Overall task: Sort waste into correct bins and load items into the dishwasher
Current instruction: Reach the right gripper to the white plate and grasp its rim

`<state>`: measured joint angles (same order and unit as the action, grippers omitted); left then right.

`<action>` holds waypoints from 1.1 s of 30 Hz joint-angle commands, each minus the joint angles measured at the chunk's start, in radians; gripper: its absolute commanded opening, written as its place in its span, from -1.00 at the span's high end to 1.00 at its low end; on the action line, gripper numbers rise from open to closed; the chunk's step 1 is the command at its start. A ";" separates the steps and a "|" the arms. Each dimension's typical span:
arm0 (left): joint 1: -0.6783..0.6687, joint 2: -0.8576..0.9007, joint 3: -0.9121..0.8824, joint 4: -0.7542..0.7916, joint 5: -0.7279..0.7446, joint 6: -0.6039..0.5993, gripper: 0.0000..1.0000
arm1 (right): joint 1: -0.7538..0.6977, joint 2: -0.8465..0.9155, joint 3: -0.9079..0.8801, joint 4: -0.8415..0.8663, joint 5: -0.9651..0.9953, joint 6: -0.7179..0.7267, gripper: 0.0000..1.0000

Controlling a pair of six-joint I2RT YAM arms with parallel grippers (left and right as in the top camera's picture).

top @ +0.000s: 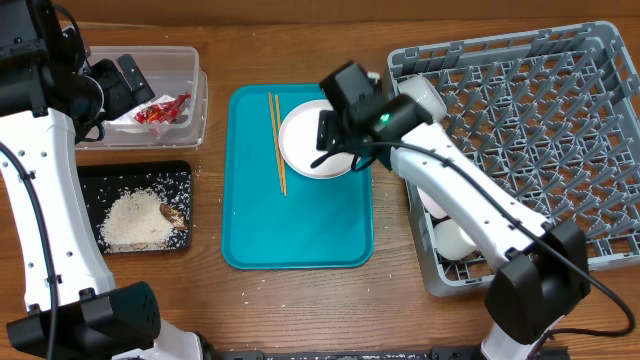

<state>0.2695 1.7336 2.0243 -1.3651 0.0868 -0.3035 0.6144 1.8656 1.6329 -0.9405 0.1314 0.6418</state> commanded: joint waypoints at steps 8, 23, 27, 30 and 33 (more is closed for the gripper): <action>0.004 -0.001 0.022 0.001 0.007 0.012 -0.99 | 0.001 -0.002 -0.361 0.371 -0.017 0.297 -0.14; 0.004 -0.001 0.022 0.001 0.007 0.012 -1.00 | -0.001 0.127 -0.381 0.426 -0.056 0.335 0.33; 0.004 -0.001 0.022 0.001 0.007 0.012 -1.00 | -0.001 0.127 -0.381 0.386 -0.109 0.335 0.74; 0.004 -0.001 0.022 0.001 0.007 0.012 -1.00 | -0.001 0.126 -0.381 0.342 -0.195 0.285 0.92; 0.004 -0.001 0.022 0.001 0.007 0.012 -1.00 | -0.001 0.126 -0.381 0.304 -0.241 0.212 0.92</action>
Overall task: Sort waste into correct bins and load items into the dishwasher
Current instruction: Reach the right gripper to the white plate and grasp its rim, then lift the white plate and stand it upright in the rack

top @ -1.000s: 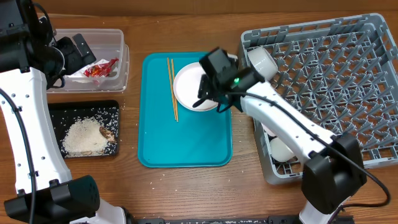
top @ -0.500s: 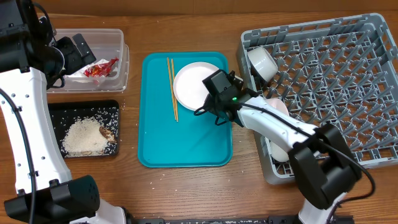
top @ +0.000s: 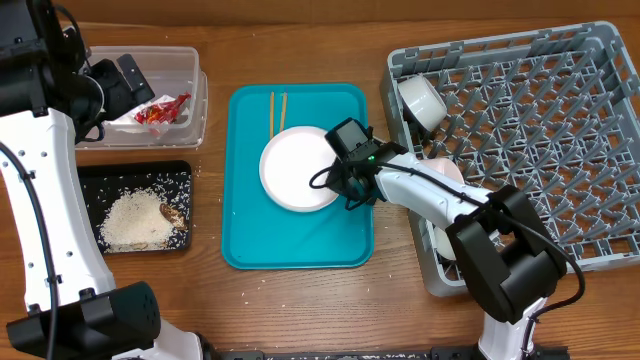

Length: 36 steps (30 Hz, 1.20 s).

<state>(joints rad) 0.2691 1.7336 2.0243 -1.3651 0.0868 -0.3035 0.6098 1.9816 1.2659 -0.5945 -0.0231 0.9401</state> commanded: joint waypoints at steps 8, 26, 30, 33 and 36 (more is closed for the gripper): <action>0.005 -0.001 0.022 0.001 0.007 0.012 -1.00 | -0.023 -0.007 0.001 -0.053 -0.114 -0.291 0.92; 0.005 -0.001 0.022 0.001 0.007 0.012 -1.00 | -0.056 -0.385 0.354 -0.464 0.732 -0.607 0.92; 0.005 -0.001 0.022 0.001 0.007 0.012 -1.00 | -0.074 -0.397 0.354 -0.462 1.103 -0.709 0.92; 0.005 -0.001 0.022 0.001 0.007 0.012 -1.00 | -0.129 -0.392 0.338 -0.409 1.209 -0.840 0.92; 0.005 -0.001 0.022 0.001 0.007 0.012 -0.99 | -0.209 -0.380 0.319 -0.336 1.208 -0.917 0.92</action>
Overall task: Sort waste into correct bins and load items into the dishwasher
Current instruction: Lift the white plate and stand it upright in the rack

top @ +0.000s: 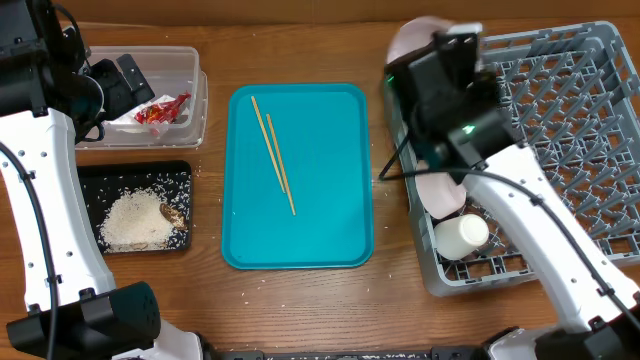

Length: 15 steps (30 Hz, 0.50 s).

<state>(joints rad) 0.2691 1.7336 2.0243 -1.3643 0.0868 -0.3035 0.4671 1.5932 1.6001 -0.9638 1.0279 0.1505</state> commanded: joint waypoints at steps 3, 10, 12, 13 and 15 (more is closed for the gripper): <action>0.005 -0.001 0.022 0.000 0.007 0.012 -0.99 | -0.151 0.028 -0.034 0.118 0.153 -0.155 0.92; 0.005 -0.001 0.022 0.000 0.007 0.012 -1.00 | -0.252 0.121 -0.035 0.282 0.039 -0.288 0.92; 0.005 -0.001 0.022 0.000 0.007 0.012 -1.00 | -0.253 0.144 -0.035 0.299 0.011 -0.294 0.92; 0.005 -0.001 0.022 0.000 0.007 0.012 -1.00 | -0.253 0.155 -0.035 0.303 -0.002 -0.294 0.92; 0.005 -0.001 0.022 0.000 0.007 0.012 -1.00 | -0.253 0.178 -0.035 0.307 -0.023 -0.294 0.92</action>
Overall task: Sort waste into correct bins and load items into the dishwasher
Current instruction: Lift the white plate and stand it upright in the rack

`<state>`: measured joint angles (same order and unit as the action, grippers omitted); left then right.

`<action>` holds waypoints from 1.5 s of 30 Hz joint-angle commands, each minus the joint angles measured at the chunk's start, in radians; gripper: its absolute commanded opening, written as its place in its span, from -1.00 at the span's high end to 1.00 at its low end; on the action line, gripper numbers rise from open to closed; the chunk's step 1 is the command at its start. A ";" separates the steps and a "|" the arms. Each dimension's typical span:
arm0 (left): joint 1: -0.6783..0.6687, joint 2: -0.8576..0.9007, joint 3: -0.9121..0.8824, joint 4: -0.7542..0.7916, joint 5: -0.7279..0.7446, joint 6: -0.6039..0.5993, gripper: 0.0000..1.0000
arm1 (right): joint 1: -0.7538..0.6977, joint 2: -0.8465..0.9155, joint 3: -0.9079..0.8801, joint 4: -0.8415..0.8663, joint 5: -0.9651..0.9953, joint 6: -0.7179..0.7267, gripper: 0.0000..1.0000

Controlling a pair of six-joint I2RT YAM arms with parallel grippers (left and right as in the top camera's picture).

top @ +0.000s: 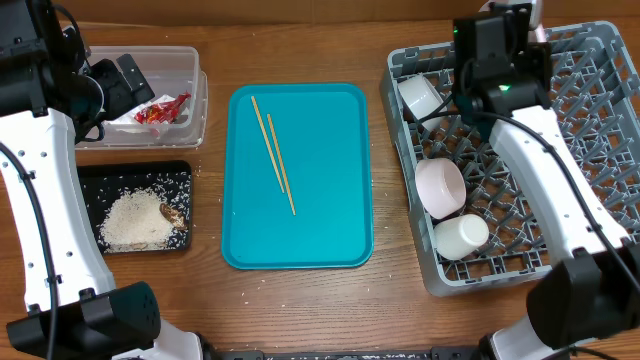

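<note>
Two wooden chopsticks (pixel 272 150) lie slantwise on the teal tray (pixel 330 220). My right gripper (pixel 510 40) hangs over the back left part of the grey dishwasher rack (pixel 590 150). Its fingers are hidden under the wrist, and a pale sliver of the white plate (pixel 540 25) shows beside it, held edge-on. In the rack's left column stand a white cup (pixel 420 97), a pink bowl (pixel 440 187) and another white cup (pixel 460 237). My left gripper (pixel 128 82) hovers open over the clear bin (pixel 190 60), which holds a red wrapper (pixel 162 110).
A black tray (pixel 100 172) with a heap of rice (pixel 135 215) and a brown scrap sits at the front left, below the clear bin. Rice grains are scattered on the wooden table around the teal tray.
My right gripper has moved with the plate from the rack's back left corner to further right over the rack's back. The white cup in the rack's corner shows again. The left arm is unchanged.
At first my right gripper was at the white plate on the teal tray beside the chopsticks. Then the plate lay lower on the tray, over the chopsticks, with the gripper at its right rim. Later the plate was raised by the rack's corner. Now it hangs over the rack.
</note>
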<state>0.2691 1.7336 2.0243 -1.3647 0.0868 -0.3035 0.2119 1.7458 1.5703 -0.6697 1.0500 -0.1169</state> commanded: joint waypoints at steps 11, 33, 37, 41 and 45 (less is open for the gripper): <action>0.005 -0.001 0.022 0.000 0.007 0.012 -1.00 | -0.006 0.123 -0.006 0.031 -0.087 -0.021 0.92; 0.005 -0.001 0.022 0.000 0.007 0.012 -1.00 | 0.026 -0.045 0.341 -0.434 -1.317 0.148 -1.00; 0.005 -0.001 0.022 0.000 0.007 0.012 -1.00 | 0.097 -0.013 0.273 -0.323 -1.516 0.202 -0.96; 0.005 -0.001 0.022 0.000 0.007 0.012 -0.99 | 0.224 0.055 0.195 -0.224 -1.360 0.312 -0.84; 0.005 -0.001 0.022 0.000 0.007 0.012 -1.00 | 0.360 0.158 0.140 -0.142 -1.155 0.420 -0.68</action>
<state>0.2691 1.7336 2.0243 -1.3647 0.0864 -0.3035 0.4877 1.8256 1.7542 -0.8349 -0.2359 0.1848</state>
